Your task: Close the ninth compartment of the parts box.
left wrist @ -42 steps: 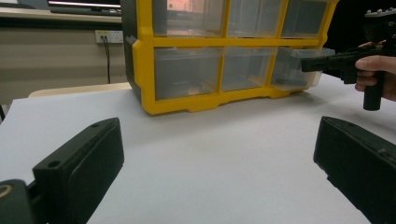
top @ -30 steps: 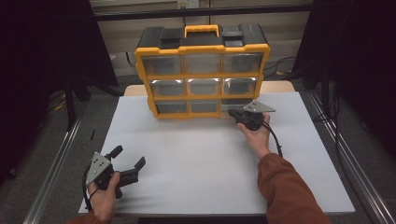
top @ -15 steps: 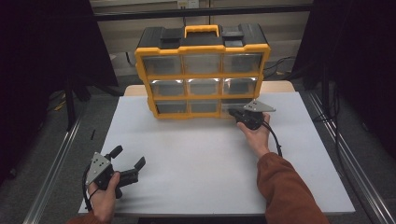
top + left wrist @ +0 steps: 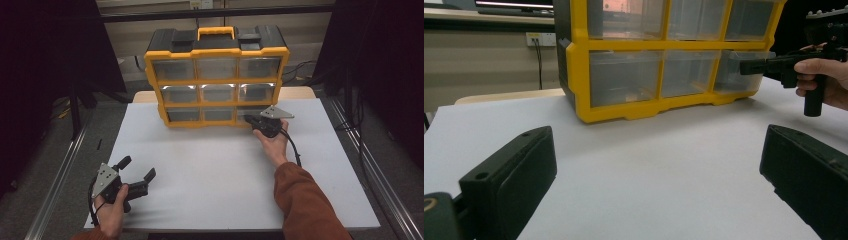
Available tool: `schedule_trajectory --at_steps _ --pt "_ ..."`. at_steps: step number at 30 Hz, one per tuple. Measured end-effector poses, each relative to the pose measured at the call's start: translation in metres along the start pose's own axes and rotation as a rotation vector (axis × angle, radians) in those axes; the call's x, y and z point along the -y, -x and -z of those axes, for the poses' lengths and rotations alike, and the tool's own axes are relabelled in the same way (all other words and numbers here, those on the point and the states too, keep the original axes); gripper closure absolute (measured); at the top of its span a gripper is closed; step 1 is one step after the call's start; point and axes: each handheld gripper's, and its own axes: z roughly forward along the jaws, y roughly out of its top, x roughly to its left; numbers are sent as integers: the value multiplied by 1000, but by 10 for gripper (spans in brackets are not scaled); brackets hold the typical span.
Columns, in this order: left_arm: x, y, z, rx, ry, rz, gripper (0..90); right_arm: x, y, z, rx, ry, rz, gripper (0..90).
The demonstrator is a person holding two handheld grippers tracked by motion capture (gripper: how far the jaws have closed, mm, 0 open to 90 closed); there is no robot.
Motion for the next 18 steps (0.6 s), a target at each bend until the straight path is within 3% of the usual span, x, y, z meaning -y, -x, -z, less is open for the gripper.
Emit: schedule_trajectory --at_steps 18 --pt "0 0 0 -3 0 -1 17 -1 2 -5 7 3 -5 900"
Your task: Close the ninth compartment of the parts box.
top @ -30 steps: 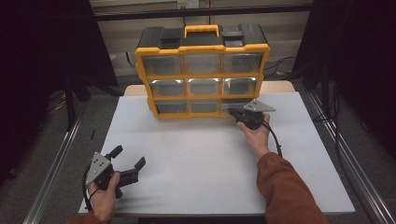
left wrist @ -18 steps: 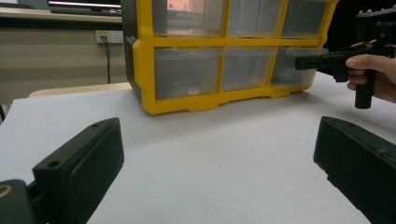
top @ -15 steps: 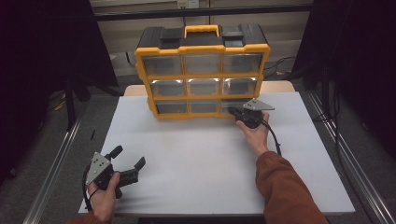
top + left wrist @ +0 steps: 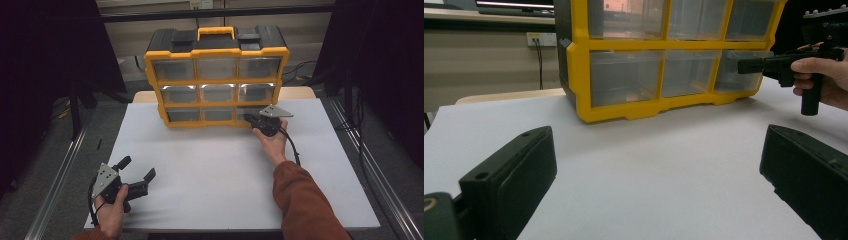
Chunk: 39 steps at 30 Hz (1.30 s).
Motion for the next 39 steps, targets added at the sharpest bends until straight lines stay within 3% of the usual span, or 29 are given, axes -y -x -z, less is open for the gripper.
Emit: schedule_trajectory --at_steps 39 --pt "0 0 0 3 -3 2 17 -3 2 -12 14 -2 1 900"
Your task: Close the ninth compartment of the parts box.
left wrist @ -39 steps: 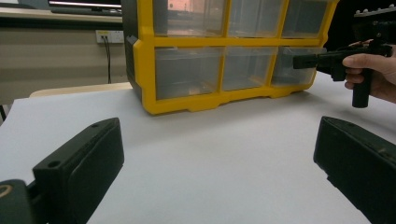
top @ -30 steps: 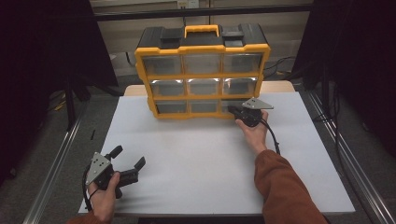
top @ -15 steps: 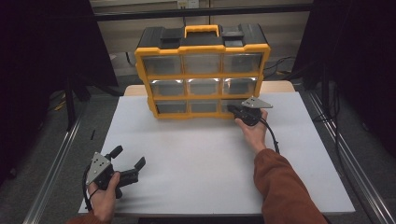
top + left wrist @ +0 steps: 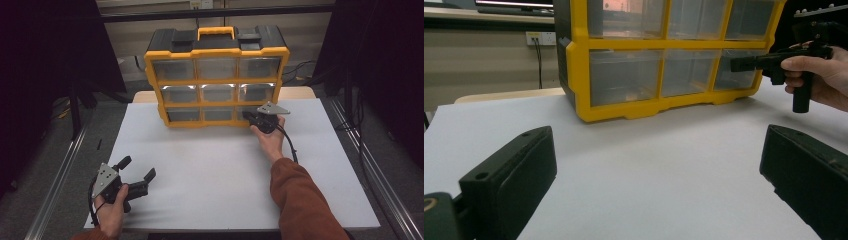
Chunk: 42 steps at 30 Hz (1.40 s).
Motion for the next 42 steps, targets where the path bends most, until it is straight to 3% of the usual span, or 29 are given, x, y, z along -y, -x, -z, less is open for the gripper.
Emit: schedule_trajectory --at_steps 28,37,42 --pt "0 -1 -5 -7 -10 1 17 0 4 -5 -2 -7 -15 896" --pt "0 0 -4 -3 -8 -14 17 2 5 -2 -16 -29 -18 801" --pt "0 -1 -1 -7 -7 1 17 2 4 2 -30 -52 -28 679"
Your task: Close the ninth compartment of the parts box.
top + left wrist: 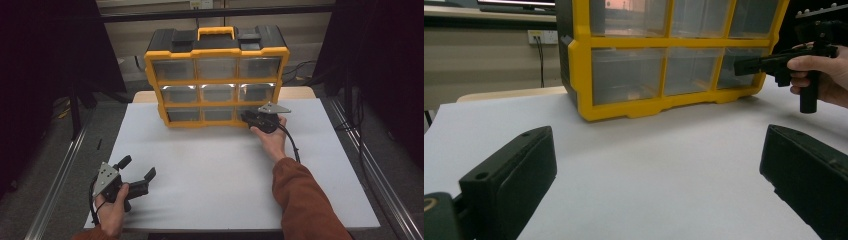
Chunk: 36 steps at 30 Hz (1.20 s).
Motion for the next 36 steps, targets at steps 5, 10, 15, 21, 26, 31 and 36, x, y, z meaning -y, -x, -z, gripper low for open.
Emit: schedule_trajectory --at_steps 5,10,15,21,26,31,36 --pt "0 0 1 -1 7 -3 17 -3 -3 4 -16 2 -18 526" --pt "-1 1 0 2 11 4 17 -4 -5 5 -19 -14 -39 349" --pt "-1 0 0 7 5 -3 17 -2 -7 8 -3 -20 -61 175" --pt "-1 0 0 6 4 -4 17 -1 -7 14 4 -17 -57 25" --pt "-1 0 0 5 6 -3 17 0 -9 21 15 -6 -48 7" --pt "-1 1 0 4 10 -5 17 1 -12 28 60 10 -55 8" --pt "-1 0 0 4 11 -7 17 0 -14 34 61 24 -57 10"
